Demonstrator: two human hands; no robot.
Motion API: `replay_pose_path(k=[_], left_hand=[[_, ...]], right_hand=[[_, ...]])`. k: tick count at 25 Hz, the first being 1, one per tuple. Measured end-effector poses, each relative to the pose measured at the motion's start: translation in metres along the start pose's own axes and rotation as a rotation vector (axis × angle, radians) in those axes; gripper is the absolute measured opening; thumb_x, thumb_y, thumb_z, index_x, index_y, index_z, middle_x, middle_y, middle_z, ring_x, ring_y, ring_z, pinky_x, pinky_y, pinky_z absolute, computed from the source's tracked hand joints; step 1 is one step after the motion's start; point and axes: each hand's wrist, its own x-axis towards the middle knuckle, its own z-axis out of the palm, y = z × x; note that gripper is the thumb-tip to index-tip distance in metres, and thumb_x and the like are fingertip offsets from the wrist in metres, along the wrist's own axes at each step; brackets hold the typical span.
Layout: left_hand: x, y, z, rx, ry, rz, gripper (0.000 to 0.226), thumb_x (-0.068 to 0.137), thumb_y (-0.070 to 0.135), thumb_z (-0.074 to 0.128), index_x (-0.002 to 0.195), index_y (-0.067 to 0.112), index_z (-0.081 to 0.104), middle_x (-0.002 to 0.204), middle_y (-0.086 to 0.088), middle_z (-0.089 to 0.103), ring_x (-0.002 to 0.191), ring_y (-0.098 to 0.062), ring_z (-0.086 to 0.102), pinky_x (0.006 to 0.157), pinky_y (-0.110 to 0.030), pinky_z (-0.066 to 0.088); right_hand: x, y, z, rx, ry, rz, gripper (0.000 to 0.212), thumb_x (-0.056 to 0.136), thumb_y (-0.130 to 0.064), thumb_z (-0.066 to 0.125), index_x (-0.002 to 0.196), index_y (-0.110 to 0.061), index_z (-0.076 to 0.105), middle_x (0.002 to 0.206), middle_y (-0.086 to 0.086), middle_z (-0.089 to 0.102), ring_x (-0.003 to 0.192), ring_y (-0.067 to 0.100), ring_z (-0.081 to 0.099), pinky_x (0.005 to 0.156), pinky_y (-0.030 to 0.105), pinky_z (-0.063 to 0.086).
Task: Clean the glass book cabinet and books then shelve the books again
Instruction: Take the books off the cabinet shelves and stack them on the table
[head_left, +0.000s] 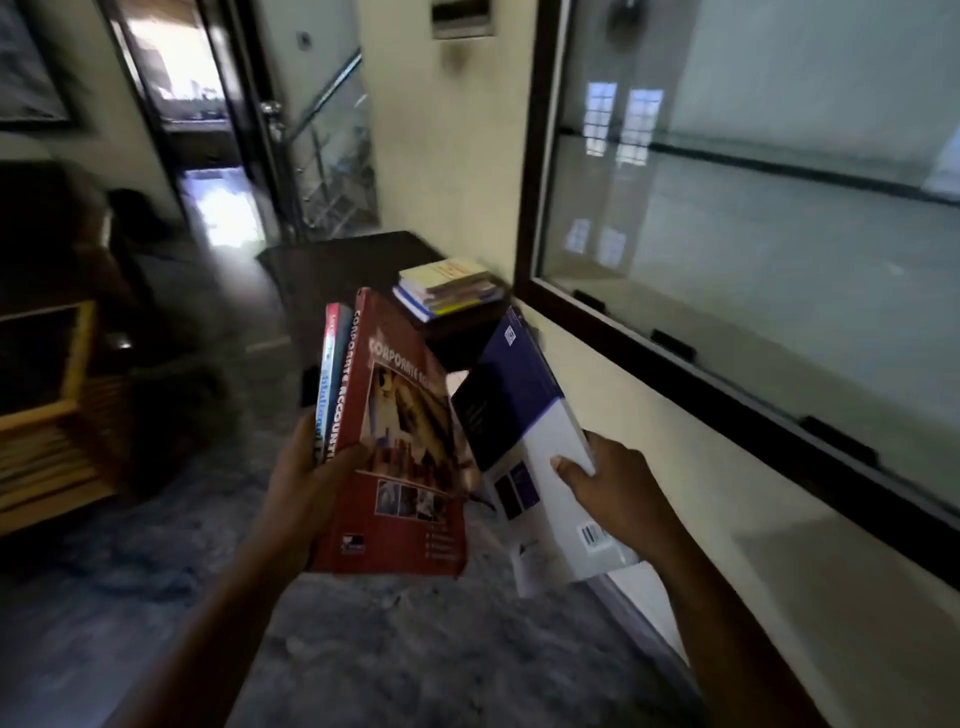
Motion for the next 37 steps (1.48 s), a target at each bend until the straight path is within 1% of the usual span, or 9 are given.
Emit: replay_pose_path(k=[6,10,15,24,28,31,34,35,37], left_hand=[[0.138,0.011,-0.044,0.013,0.209,-0.062,0.040,0.088,0.008,0.058,0.124,0.020,0.045,0.100,-0.013,0.063,0.074,-0.028,0.065,0.056,-0.035,0.050],[0.231,0.011,-0.063,0.009,0.234,-0.107,0.035,0.091,0.009,0.056,0.121,0.024,0.045,0.097,-0.010,0.064,0.073,-0.025,0.066,0.053,-0.034,0.050],[0.364,-0.001,-0.081,0.000,0.123,-0.186,0.030,0.091,0.012,0.056,0.118,0.020,0.046,0.095,-0.018,0.065,0.064,-0.028,0.066,0.051,-0.037,0.051],[0.568,0.003,-0.104,-0.034,-0.104,-0.286,0.029,0.090,0.013,0.056,0.116,0.020,0.045,0.093,-0.019,0.065,0.058,-0.026,0.067,0.044,-0.033,0.054],[0.628,-0.006,-0.107,-0.021,-0.157,-0.328,0.038,0.090,0.016,0.057,0.124,0.018,0.042,0.101,-0.020,0.064,0.067,-0.030,0.068,0.046,-0.034,0.054],[0.656,-0.019,-0.107,-0.035,-0.159,-0.357,0.038,0.089,0.015,0.058,0.124,0.019,0.043,0.100,-0.018,0.064,0.066,-0.029,0.068,0.046,-0.034,0.054],[0.682,-0.034,-0.110,-0.023,-0.159,-0.396,0.042,0.087,0.016,0.060,0.126,0.019,0.043,0.101,-0.019,0.064,0.073,-0.033,0.067,0.053,-0.039,0.054],[0.689,-0.039,-0.112,-0.022,-0.161,-0.413,0.042,0.087,0.016,0.060,0.126,0.019,0.043,0.102,-0.019,0.064,0.075,-0.035,0.067,0.056,-0.040,0.054],[0.699,-0.045,-0.113,-0.025,-0.171,-0.449,0.041,0.088,0.016,0.060,0.124,0.021,0.044,0.102,-0.019,0.063,0.076,-0.036,0.066,0.059,-0.041,0.054]], right_hand=[[0.189,-0.035,0.048,-0.097,-0.089,-0.081,0.036,0.095,-0.029,0.050,0.125,-0.009,0.052,0.121,0.012,0.060,0.110,0.027,0.057,0.076,0.020,0.040],[0.301,-0.060,0.080,-0.194,-0.041,-0.076,0.047,0.096,-0.023,0.049,0.137,-0.004,0.038,0.136,0.017,0.047,0.124,0.032,0.044,0.095,0.030,0.036],[0.413,-0.073,0.118,-0.404,0.060,-0.003,0.030,0.096,-0.023,0.046,0.121,-0.007,0.052,0.118,0.015,0.060,0.110,0.032,0.056,0.086,0.033,0.045],[0.582,-0.117,0.181,-0.660,0.323,0.128,0.033,0.097,-0.019,0.042,0.130,-0.016,0.045,0.120,0.013,0.059,0.108,0.031,0.057,0.086,0.039,0.047],[0.636,-0.114,0.237,-0.804,0.201,0.176,0.042,0.099,-0.013,0.031,0.141,-0.013,0.030,0.126,0.013,0.055,0.114,0.027,0.053,0.090,0.037,0.044],[0.644,-0.095,0.299,-0.852,-0.001,0.250,0.059,0.098,-0.022,0.039,0.148,-0.013,0.011,0.146,0.023,0.027,0.133,0.037,0.031,0.107,0.043,0.028],[0.645,-0.072,0.328,-0.753,-0.019,0.266,0.069,0.095,-0.029,0.045,0.149,-0.020,0.004,0.155,0.017,0.004,0.142,0.038,0.005,0.116,0.046,0.010],[0.642,-0.068,0.330,-0.636,0.037,0.232,0.066,0.095,-0.029,0.047,0.149,-0.021,0.010,0.156,0.013,0.007,0.143,0.033,0.004,0.117,0.044,0.010],[0.630,-0.068,0.327,-0.268,0.202,0.175,0.056,0.092,-0.023,0.054,0.143,-0.021,0.031,0.151,0.006,0.027,0.141,0.022,0.019,0.114,0.040,0.025]])
